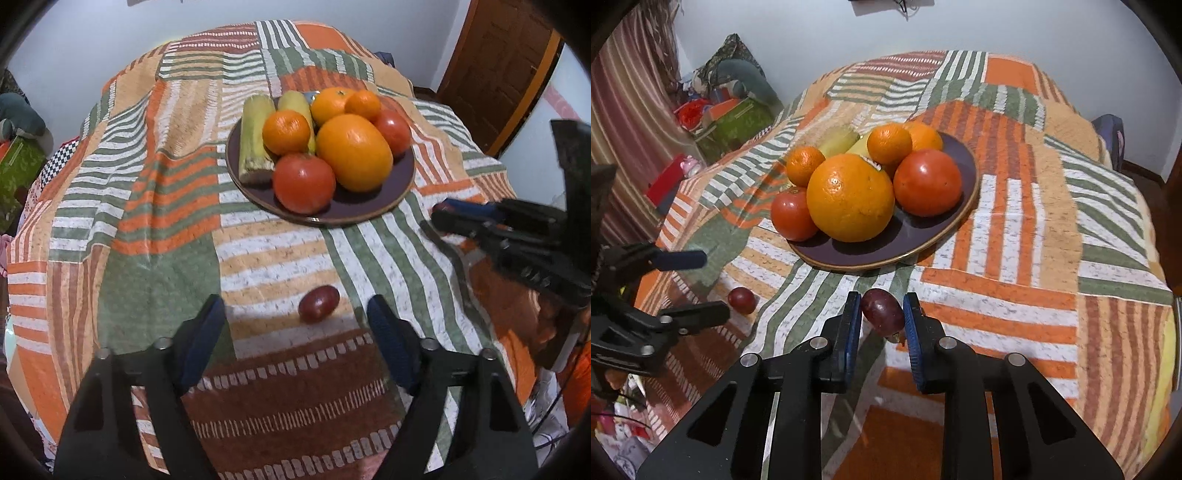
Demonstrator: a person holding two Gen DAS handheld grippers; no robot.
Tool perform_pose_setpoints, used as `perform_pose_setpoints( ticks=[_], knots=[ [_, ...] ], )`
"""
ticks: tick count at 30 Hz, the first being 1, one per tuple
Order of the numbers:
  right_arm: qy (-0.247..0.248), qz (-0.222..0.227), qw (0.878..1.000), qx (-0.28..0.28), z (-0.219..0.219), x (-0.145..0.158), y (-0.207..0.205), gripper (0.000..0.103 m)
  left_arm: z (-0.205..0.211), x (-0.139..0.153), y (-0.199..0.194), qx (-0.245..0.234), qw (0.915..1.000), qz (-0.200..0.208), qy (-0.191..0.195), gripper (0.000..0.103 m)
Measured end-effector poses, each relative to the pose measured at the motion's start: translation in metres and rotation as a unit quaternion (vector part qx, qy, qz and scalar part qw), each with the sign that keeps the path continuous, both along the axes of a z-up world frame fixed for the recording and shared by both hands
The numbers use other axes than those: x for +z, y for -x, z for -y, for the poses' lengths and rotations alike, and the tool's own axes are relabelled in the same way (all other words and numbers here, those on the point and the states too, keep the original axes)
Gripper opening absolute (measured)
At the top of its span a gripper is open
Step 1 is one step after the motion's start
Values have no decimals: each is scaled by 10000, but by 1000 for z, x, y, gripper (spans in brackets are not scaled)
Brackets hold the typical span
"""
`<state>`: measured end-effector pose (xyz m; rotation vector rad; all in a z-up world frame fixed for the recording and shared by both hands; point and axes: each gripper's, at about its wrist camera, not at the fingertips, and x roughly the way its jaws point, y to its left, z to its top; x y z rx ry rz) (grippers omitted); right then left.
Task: Organize fruits
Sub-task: 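Grasp the dark red plum with the right tool while the left tool grasps another plum, then carry both plums with both tools to the plate edge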
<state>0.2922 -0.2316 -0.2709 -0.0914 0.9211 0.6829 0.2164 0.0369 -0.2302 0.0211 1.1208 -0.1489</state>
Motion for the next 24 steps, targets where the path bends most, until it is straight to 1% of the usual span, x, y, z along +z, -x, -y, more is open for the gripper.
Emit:
perform_pose_setpoints(
  ticks=[6, 8, 10, 11, 12, 14, 18, 24],
  knots=[
    [-80, 70, 9999, -39, 9, 8, 7, 21, 4, -12, -3, -6, 9999, -165, 44, 55],
    [-84, 57, 9999, -56, 10, 8, 6, 21, 4, -16, -6, 26, 9998, -192, 54, 53],
    [-80, 45, 9999, -77, 10, 7, 7, 21, 4, -19, -9, 19, 9998, -177, 52, 46],
    [-87, 25, 9999, -82, 10, 6, 6, 21, 4, -20, -9, -6, 9998, -161, 65, 40],
    [-92, 9, 9999, -91, 10, 6, 7, 21, 5, -21, -9, -83, 9997, -159, 157, 33],
    [-99, -12, 9999, -97, 10, 4, 6, 21, 6, -21, -8, -144, 9995, -162, 234, 27],
    [-117, -20, 9999, -85, 8, 5, 6, 21, 9, -19, -5, -197, 9996, -113, 165, 25],
    [-149, 64, 9999, -20, 3, 10, 5, 21, -1, -6, -9, -40, 9997, 15, 233, 25]
  ],
)
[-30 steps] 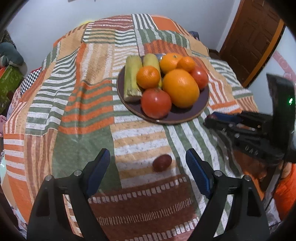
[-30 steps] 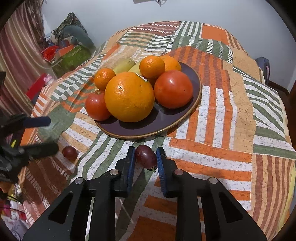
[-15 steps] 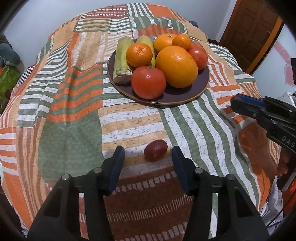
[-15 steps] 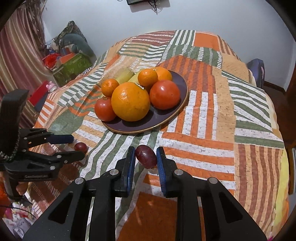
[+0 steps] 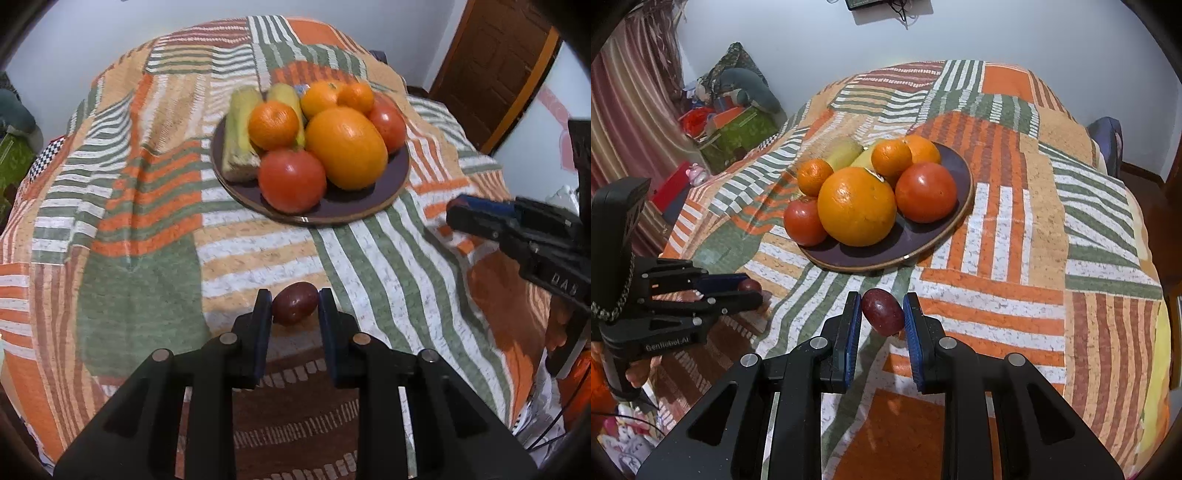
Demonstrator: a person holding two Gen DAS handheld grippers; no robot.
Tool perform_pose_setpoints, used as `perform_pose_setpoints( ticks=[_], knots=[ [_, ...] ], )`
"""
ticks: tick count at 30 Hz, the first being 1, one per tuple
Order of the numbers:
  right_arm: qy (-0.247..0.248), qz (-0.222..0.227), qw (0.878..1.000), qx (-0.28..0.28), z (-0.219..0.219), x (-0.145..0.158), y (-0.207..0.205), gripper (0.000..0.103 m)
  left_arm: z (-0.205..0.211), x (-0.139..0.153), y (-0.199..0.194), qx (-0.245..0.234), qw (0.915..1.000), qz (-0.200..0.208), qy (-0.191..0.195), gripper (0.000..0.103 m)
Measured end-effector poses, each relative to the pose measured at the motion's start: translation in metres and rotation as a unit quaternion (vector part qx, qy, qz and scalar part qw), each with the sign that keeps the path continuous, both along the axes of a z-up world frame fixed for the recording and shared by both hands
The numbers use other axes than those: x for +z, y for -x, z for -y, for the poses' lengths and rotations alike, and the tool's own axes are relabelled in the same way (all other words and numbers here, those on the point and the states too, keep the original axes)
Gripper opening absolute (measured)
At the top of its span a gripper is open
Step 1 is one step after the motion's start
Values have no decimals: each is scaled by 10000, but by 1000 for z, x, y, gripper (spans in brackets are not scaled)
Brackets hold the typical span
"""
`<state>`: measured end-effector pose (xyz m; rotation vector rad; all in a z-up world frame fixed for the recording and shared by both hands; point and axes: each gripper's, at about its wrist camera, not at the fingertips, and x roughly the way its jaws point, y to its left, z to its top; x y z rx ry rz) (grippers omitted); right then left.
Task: Organize fruits
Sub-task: 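Carry both plums with both tools to the plate edge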
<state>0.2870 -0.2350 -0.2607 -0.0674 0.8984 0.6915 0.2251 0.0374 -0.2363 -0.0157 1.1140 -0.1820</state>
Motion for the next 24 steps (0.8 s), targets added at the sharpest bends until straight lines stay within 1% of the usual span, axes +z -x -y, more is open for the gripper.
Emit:
perform_pose_setpoints(
  ticks=[5, 10, 13, 19, 24],
  knots=[
    [-16, 130, 9999, -15, -3, 6, -3, 21, -5, 21, -9, 96, 9996, 265, 64, 25],
    [-70, 168, 9998, -33, -5, 8, -9, 21, 1, 40, -19, 53, 9983, 575, 46, 25],
    [-67, 213, 9997, -23, -8, 8, -11, 21, 4, 46, -27, 30, 9977, 666, 99, 25],
    [-83, 274, 9996, -27, -10, 9, -19, 21, 8, 50, -44, 13, 9970, 772, 101, 25],
    [-49, 279, 9996, -27, -14, 5, -30, 21, 10, 44, -57, 18, 9972, 745, 90, 25]
  ],
)
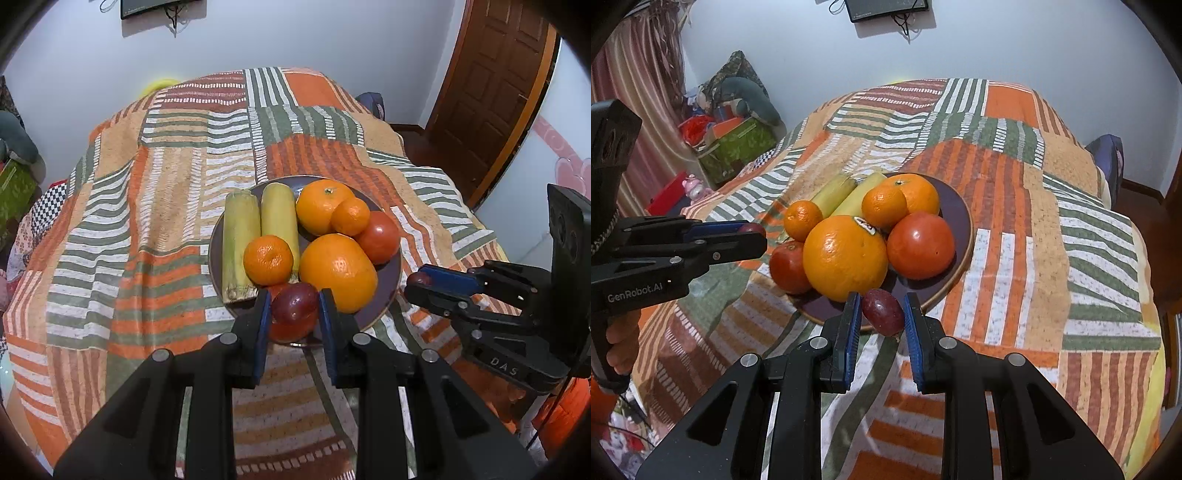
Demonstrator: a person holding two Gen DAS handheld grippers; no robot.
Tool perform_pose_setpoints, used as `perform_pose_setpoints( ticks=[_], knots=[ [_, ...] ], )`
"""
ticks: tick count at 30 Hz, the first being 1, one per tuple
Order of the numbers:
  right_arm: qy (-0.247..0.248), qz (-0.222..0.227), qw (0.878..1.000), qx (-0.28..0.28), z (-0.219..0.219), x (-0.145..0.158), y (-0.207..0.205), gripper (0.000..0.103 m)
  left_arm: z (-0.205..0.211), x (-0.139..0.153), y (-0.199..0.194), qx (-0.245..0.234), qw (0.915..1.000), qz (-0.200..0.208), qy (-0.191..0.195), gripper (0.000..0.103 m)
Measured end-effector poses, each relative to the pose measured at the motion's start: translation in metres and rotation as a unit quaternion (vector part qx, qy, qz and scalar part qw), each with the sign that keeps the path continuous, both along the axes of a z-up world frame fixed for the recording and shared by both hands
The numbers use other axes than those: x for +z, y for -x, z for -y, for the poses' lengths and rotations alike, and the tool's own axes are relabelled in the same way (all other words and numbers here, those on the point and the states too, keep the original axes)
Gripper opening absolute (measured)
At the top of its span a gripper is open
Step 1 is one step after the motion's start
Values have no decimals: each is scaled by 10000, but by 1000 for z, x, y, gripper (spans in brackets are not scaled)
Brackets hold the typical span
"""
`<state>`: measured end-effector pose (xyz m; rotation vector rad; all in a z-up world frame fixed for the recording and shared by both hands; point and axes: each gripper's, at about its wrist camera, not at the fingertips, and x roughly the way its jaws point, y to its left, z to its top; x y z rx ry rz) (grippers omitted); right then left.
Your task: Organize fruits
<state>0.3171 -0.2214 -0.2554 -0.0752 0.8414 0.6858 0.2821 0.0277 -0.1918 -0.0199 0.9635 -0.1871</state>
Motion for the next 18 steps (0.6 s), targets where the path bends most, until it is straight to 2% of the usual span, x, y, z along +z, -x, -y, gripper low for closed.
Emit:
perform_pose_setpoints(
  ticks=[5, 18],
  knots=[
    [108, -14, 9999, -9, -6, -7, -8, 21, 3, -7, -10, -14, 10000, -55, 34, 25],
    [13, -199, 9998, -42, -8, -17, -18, 21, 2, -20, -20, 24, 9998, -112, 138, 25]
  ],
)
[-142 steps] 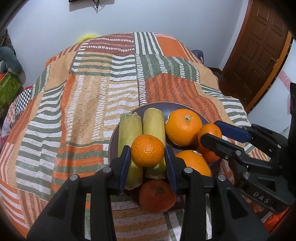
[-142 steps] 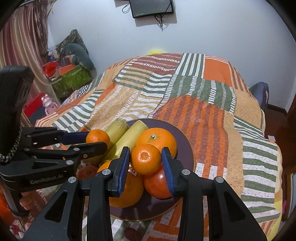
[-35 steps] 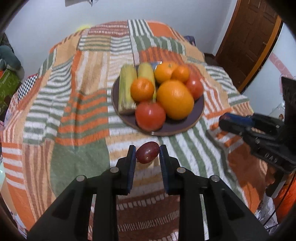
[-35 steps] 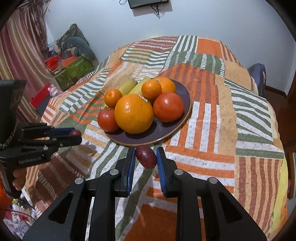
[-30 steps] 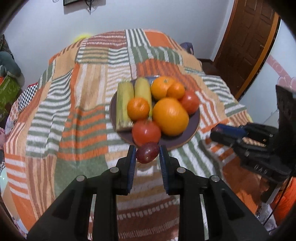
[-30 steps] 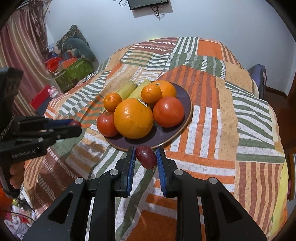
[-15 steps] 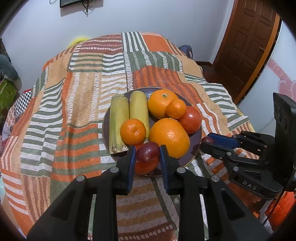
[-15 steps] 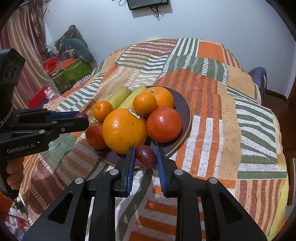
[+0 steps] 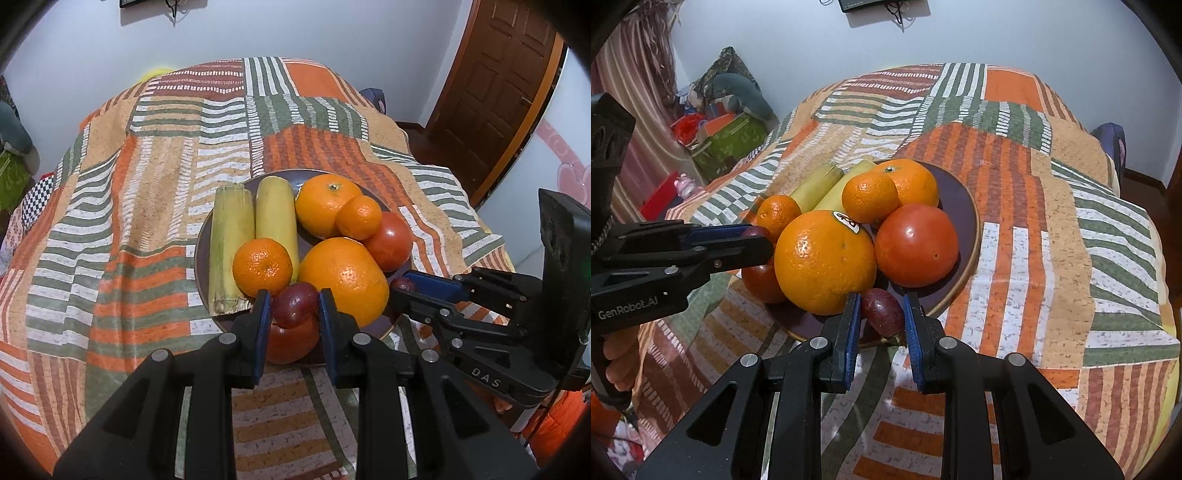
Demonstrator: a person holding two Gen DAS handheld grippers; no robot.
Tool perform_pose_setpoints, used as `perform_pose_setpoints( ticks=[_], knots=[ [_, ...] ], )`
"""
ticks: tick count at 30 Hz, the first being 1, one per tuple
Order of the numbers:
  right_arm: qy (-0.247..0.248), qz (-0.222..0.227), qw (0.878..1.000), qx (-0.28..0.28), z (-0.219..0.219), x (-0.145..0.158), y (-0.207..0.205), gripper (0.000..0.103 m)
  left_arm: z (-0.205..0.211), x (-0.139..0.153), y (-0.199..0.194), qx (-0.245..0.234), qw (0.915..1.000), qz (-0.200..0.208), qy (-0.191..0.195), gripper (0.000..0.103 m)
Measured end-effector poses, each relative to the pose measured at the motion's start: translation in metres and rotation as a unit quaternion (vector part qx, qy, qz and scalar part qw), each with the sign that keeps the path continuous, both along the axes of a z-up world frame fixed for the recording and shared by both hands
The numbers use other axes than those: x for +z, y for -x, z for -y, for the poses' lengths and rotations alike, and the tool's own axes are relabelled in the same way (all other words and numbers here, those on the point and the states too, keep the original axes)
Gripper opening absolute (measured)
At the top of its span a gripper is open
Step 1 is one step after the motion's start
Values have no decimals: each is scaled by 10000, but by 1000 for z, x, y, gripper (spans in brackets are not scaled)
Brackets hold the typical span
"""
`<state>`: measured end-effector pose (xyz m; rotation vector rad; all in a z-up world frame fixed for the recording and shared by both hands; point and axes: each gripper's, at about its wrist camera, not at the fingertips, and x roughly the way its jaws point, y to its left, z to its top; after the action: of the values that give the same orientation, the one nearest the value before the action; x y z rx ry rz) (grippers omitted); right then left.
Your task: Organize fruits
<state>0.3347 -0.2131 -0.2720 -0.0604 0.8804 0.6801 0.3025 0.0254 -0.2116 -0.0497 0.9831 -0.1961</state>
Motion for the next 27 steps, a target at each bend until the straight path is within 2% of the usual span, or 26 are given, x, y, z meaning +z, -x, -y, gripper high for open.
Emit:
perform_pose_setpoints(
  ticks=[5, 9, 11, 13, 17, 21, 27],
  knots=[
    [40, 41, 10000, -13, -1, 0, 1, 21, 3, 0, 1, -1, 9999, 73, -126, 27],
    [69, -1, 10000, 6, -1, 0, 0, 22, 1, 0, 1, 122, 9998, 53, -165, 35],
    [38, -61, 10000, 22, -1, 1, -1, 24, -1, 0, 1, 130, 9999, 7, -103, 36],
    [60, -72, 10000, -8, 0, 2, 0, 36, -1, 1, 4, 127, 9999, 7, -77, 39],
    [44, -17, 10000, -70, 6, 8, 4, 38, 0, 11, 13, 140, 9997, 130, -131, 40],
    [-42, 135, 9998, -166, 15, 23, 12, 38, -2, 35, 27, 275, 9984, 449, -182, 40],
    [-273, 675, 9971, -219, 30, 73, 37, 38, -8, 91, 60, 587, 9906, 1232, -127, 40]
  ],
)
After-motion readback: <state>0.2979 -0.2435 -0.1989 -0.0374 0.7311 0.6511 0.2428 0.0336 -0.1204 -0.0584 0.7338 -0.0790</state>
